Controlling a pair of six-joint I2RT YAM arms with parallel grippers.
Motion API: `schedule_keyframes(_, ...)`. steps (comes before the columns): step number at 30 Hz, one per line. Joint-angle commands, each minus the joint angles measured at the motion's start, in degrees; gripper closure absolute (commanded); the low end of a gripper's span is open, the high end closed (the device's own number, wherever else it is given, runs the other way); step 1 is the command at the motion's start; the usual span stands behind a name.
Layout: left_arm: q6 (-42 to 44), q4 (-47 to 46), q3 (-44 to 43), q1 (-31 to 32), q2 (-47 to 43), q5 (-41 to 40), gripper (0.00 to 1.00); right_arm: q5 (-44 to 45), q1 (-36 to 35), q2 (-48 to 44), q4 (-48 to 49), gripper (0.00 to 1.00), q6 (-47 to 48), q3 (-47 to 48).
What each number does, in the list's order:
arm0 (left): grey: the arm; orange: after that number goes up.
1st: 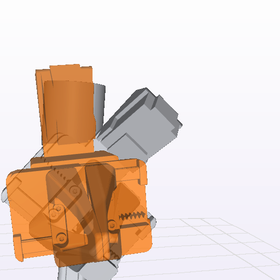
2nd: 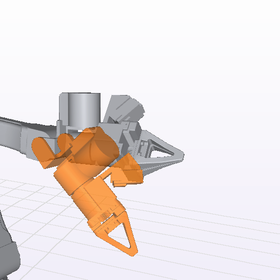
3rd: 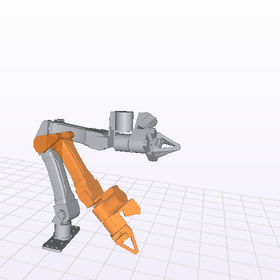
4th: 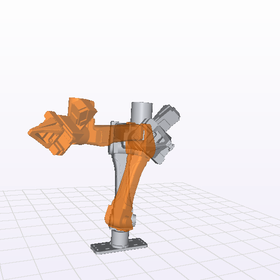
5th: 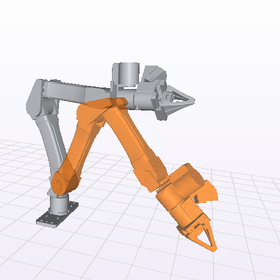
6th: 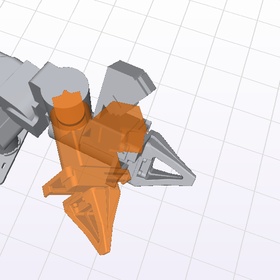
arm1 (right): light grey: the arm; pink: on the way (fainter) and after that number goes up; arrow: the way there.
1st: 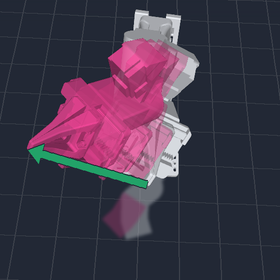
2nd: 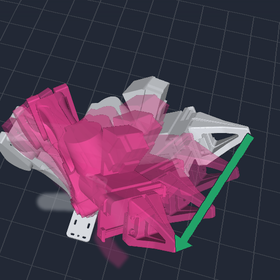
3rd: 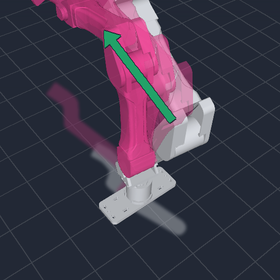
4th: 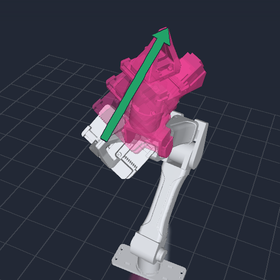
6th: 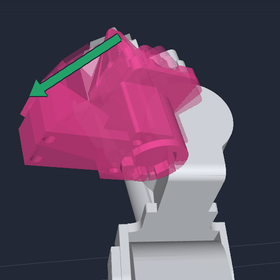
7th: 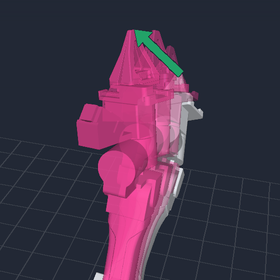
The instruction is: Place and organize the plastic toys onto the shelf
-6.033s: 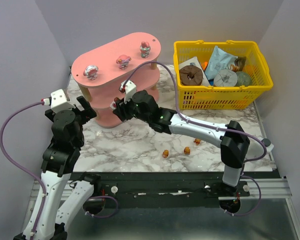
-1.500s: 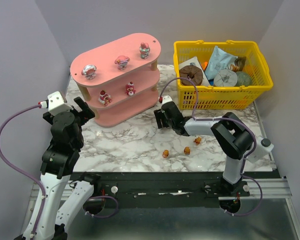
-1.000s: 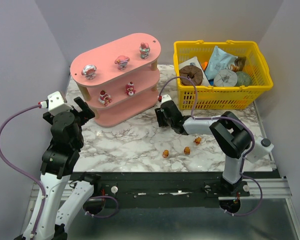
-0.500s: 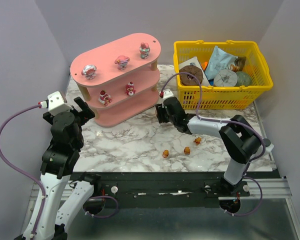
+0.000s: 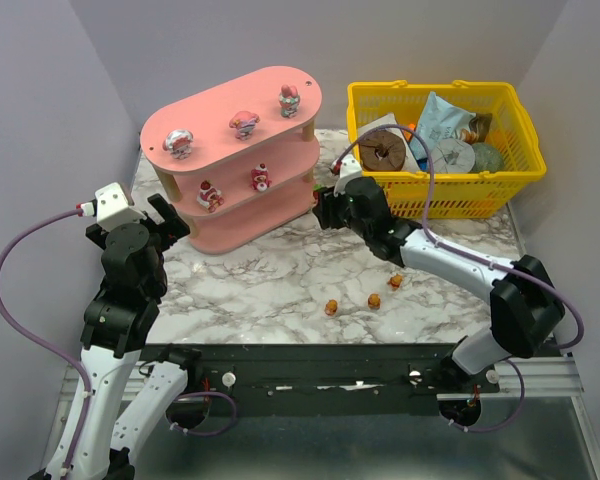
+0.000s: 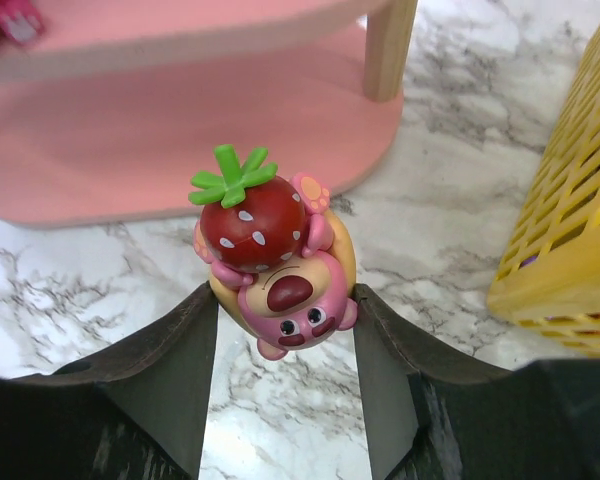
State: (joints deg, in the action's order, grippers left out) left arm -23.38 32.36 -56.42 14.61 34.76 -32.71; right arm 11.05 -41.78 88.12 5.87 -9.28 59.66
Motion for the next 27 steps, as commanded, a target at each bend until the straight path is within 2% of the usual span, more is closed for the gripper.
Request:
schedule_keyframes(1,0.1,-1.0,0.3,-0.4,-0.1,0.5,0.01,-0.2,0.1,-1.4,-3.7,0.79,1.4,6.9)
schedule_keyframes(14,-0.2,-0.7,-0.3,-0.4,-0.2,0.4,0.01,2.4,0.0,11.6,-9.5,0.78,2.3,27.7)
schedule_keyframes(21,0.0,-0.6,-0.2,-0.4,0.2,0.3,0.01,3.9,0.1,17.6,-13.3,0.78,1.1,35.3)
schedule_keyframes(27,0.1,-0.7,-0.1,-0.4,0.2,0.2,0.01,4.3,0.1,20.3,-15.4,0.77,0.8,37.3)
